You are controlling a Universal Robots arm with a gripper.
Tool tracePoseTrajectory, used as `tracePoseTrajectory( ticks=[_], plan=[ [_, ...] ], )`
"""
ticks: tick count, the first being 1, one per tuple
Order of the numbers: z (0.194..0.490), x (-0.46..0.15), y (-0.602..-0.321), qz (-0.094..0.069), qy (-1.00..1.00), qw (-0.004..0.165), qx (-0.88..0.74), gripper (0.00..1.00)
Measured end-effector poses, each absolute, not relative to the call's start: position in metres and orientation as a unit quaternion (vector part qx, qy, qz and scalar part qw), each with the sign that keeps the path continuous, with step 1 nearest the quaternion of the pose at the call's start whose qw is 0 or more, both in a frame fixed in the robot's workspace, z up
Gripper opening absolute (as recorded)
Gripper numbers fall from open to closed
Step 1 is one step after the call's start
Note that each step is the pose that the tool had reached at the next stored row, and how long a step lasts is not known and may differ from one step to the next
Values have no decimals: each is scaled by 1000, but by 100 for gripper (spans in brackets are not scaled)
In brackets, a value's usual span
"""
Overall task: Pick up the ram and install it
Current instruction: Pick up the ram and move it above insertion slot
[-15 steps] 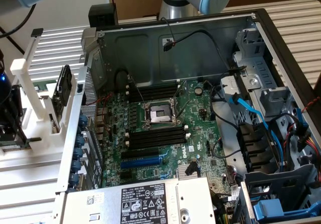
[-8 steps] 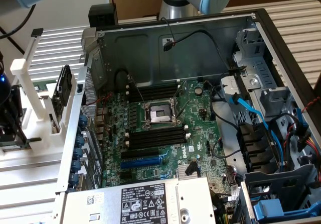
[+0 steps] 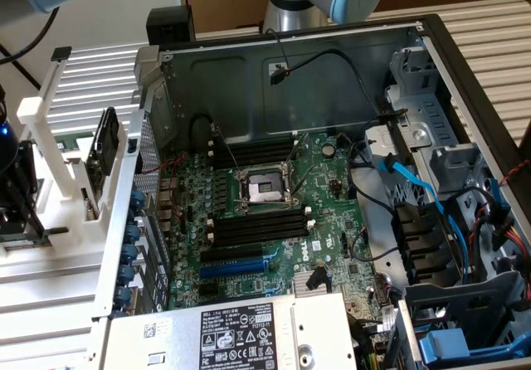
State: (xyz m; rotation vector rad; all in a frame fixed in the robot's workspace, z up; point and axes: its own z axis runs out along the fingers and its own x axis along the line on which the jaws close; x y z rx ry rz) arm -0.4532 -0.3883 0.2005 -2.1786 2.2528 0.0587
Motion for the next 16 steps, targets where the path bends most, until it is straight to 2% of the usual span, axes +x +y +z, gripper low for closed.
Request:
tracePoseTrajectory(
  ticks=[7,16],
  plan=[
    [209,-453,-388,19,719,4,-695,12],
    [237,-454,-388,18,719,4,-695,12]
  ],
)
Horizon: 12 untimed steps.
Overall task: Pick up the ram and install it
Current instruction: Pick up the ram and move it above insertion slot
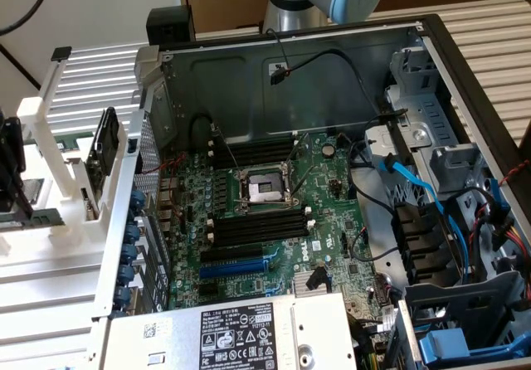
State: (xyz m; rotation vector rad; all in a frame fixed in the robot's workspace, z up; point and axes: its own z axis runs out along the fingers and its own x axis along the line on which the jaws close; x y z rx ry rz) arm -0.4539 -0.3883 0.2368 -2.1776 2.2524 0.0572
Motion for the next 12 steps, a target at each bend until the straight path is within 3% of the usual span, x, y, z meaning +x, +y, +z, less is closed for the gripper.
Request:
tracePoseTrajectory(
  ticks=[12],
  plan=[
    [285,-455,-388,18,720,4,-694,12]
  ],
)
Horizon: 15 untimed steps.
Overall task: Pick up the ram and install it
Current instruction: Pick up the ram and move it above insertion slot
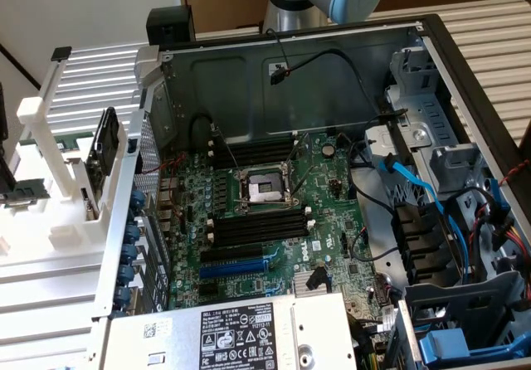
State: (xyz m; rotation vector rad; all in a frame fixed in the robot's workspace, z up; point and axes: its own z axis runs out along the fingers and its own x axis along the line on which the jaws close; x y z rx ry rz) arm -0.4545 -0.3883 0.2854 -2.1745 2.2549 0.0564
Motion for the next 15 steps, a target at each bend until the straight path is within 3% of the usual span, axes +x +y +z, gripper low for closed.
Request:
tracePoseTrajectory(
  ticks=[15],
  plan=[
    [354,-448,-389,18,720,4,-693,12]
  ],
)
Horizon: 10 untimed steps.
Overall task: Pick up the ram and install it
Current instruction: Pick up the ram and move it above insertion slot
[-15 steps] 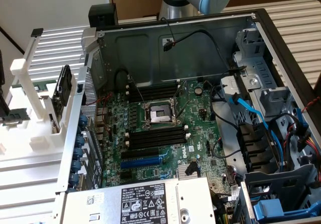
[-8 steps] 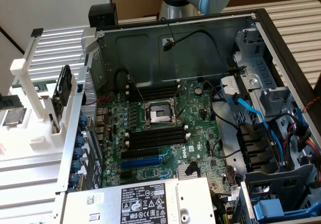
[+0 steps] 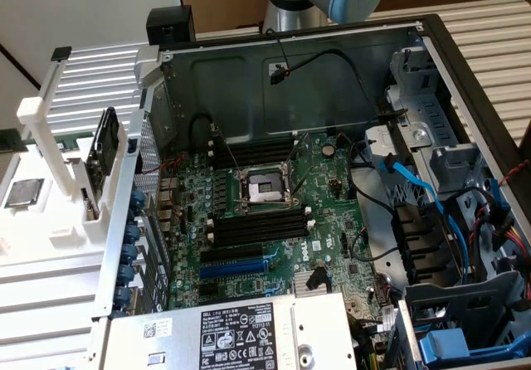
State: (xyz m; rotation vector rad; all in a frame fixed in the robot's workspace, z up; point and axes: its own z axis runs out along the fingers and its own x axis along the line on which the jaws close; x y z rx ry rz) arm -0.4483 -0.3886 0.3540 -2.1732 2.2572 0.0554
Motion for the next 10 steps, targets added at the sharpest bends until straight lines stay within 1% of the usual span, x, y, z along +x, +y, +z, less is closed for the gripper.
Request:
tracePoseTrajectory(
  ticks=[7,10],
  plan=[
    [385,-426,-390,18,720,3,-693,12],
    [389,-420,-391,18,720,2,-693,12]
  ],
)
